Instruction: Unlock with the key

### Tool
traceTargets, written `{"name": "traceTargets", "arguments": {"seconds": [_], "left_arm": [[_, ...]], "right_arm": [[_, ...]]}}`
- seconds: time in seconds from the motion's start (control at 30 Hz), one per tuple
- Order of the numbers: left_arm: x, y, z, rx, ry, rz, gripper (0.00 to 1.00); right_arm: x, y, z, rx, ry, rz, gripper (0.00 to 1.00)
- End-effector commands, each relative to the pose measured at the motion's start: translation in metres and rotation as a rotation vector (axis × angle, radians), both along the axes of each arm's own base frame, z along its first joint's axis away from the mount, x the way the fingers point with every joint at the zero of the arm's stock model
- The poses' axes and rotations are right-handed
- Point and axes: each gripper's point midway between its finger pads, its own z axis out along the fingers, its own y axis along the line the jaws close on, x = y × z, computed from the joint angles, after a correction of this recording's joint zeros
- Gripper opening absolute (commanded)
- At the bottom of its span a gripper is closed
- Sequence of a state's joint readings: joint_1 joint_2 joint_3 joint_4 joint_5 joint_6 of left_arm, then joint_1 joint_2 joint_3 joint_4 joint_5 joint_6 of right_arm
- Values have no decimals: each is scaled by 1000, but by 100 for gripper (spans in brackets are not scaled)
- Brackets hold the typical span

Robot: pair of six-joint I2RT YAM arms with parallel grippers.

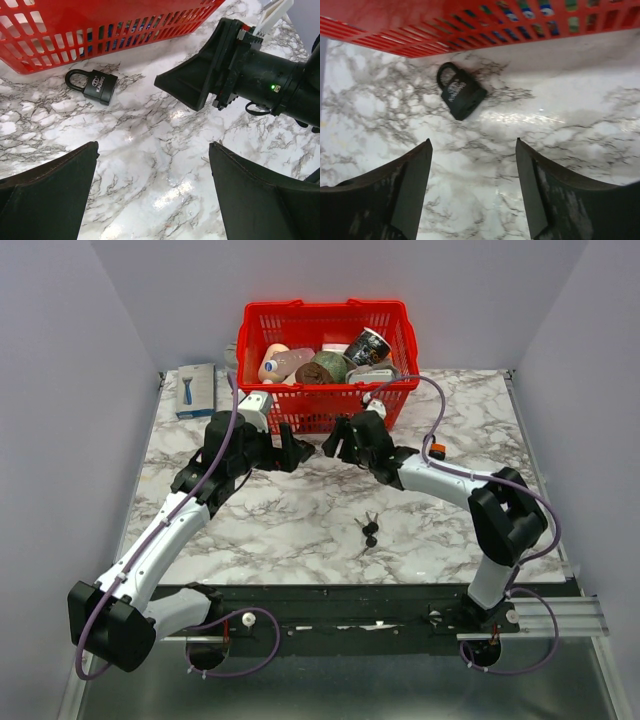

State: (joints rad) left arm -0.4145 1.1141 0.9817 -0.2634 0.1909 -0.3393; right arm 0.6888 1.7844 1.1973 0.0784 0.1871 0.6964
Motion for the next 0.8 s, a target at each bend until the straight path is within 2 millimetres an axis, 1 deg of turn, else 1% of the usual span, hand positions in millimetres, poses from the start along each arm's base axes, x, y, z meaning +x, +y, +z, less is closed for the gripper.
{"name": "traceTargets", "arguments": {"seconds": [0.0, 0.07, 0.1, 0.13, 0.17, 0.2, 0.23, 0.27, 0.3, 0.33, 0.37, 0.4, 0.43, 0.47, 0.5, 0.53, 0.57, 0.6, 0.63, 0.67, 0.7, 0.73, 0.77], "left_arm": [[2, 1, 5, 9, -28, 7, 99], [3, 1, 5, 8, -28, 7, 99], [4, 2, 2, 12, -25, 14, 99], [5, 2, -2, 16, -20, 19, 99], [7, 3, -6, 23, -14, 25, 99], [11, 5, -16, 45, 6, 48, 99], [13, 7, -22, 63, 17, 62, 99], [14, 7, -30, 83, 38, 70, 98], [19, 7, -43, 111, 69, 79, 97], [21, 7, -51, 138, 82, 95, 96], [22, 6, -59, 155, 97, 100, 96], [25, 4, -73, 180, 128, 101, 95], [27, 4, -81, 207, 139, 116, 95], [25, -2, -88, 227, 147, 106, 95], [28, -6, -102, 246, 177, 106, 95], [30, -9, -107, 248, 190, 108, 95], [32, -12, -115, 243, 206, 117, 95], [36, -14, -128, 240, 245, 134, 95], [39, -14, -133, 241, 261, 153, 94], [43, -14, -139, 242, 268, 174, 94], [48, -15, -149, 252, 288, 193, 93], [52, -16, -152, 245, 294, 210, 92], [57, -15, -156, 251, 289, 225, 92]], "right_arm": [[-7, -30, -24, -129, 8, -30, 79], [-8, -35, -26, -151, 15, -30, 80], [-8, -39, -26, -144, 24, -41, 79], [-12, -43, -32, -148, 42, -43, 79], [-13, -46, -31, -136, 48, -45, 79], [-13, -52, -25, -124, 41, -59, 79], [-16, -59, -27, -131, 44, -67, 79], [-17, -64, -24, -133, 36, -79, 79], [-18, -69, -11, -120, 11, -89, 79], [-18, -75, -6, -118, -1, -99, 79], [-23, -81, -10, -121, 6, -94, 80], [-25, -85, -5, -113, -6, -95, 82], [-25, -92, 9, -98, -35, -102, 83], [-32, -97, 7, -98, -33, -94, 84], [-34, -102, 9, -99, -42, -96, 85], [-39, -108, 21, -94, -74, -96, 85], [-41, -112, 23, -96, -86, -97, 86], [-49, -117, 15, -109, -79, -94, 86], [-52, -121, 18, -111, -93, -90, 87], [-57, -124, 29, -96, -122, -90, 87], [-63, -130, 22, -106, -115, -91, 88], [-65, -133, 24, -104, -125, -95, 89], [-68, -137, 33, -85, -152, -97, 90]]}}
